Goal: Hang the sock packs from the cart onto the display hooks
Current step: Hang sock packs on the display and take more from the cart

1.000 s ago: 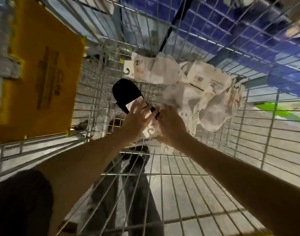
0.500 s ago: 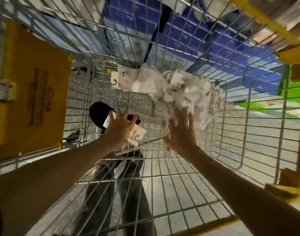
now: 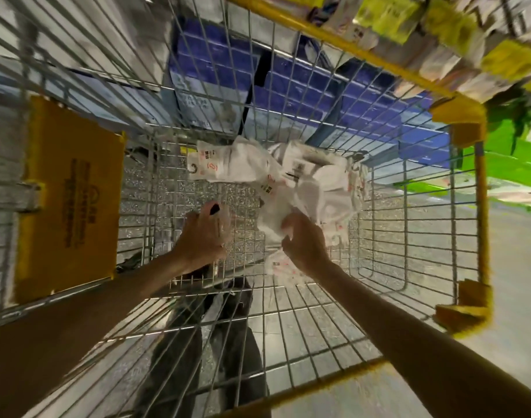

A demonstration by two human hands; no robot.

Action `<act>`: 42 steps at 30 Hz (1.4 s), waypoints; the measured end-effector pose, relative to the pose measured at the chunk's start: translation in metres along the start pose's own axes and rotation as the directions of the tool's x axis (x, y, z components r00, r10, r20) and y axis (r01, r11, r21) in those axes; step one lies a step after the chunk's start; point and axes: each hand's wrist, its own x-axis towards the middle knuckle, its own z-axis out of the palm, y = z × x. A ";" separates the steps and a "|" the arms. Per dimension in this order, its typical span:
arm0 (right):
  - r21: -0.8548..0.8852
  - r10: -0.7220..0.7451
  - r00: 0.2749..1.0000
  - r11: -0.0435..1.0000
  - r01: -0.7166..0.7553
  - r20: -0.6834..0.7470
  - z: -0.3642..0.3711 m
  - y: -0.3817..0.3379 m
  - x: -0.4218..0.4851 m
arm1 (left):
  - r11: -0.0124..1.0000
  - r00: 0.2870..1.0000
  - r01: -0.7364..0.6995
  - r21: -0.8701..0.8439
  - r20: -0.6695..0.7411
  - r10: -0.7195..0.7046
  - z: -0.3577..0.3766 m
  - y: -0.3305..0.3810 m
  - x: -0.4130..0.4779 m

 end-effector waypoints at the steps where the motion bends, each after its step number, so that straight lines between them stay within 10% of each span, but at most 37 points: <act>1: 0.156 0.066 0.998 0.986 -0.064 -0.011 -0.006 -0.009 -0.001 | 0.998 1.000 -0.002 -0.064 -0.010 0.001 -0.004 0.005 -0.002; 6: 0.814 0.371 0.908 0.456 -0.359 0.193 -0.044 -0.055 0.003 | 0.938 0.983 0.070 -0.340 -0.137 -0.123 -0.018 -0.001 -0.008; 12: 0.856 0.311 0.799 -0.124 -0.502 0.514 -0.051 -0.067 0.015 | 0.773 0.962 0.210 -0.598 -0.013 -0.272 -0.049 -0.001 -0.023; 19: 0.706 0.011 0.718 -0.193 -0.681 0.696 -0.028 -0.070 0.002 | 0.614 0.992 0.124 -0.780 0.097 -0.078 -0.081 0.040 -0.023; 22: 0.708 0.262 0.660 -0.188 -0.681 0.704 -0.016 -0.080 0.000 | 0.578 0.995 0.095 -0.810 0.067 -0.069 -0.085 0.053 -0.017; 29: 0.920 0.714 0.661 0.060 -0.388 0.232 -0.010 -0.111 -0.001 | 0.655 0.989 0.109 -0.748 0.017 -0.145 -0.075 0.053 -0.013; 35: 0.748 0.552 0.832 0.572 -0.337 -0.047 0.022 -0.151 -0.021 | 0.506 0.979 0.195 -0.840 0.195 -0.054 -0.063 0.055 -0.014; 39: 0.669 0.481 0.876 0.641 -0.376 0.031 0.029 -0.147 -0.027 | 0.681 0.978 0.097 -0.726 0.196 0.069 -0.054 0.051 -0.012; 42: 0.580 0.261 0.931 0.729 -0.363 0.255 0.031 -0.127 -0.030 | 0.810 0.993 0.106 -0.577 0.014 -0.119 -0.047 0.038 -0.008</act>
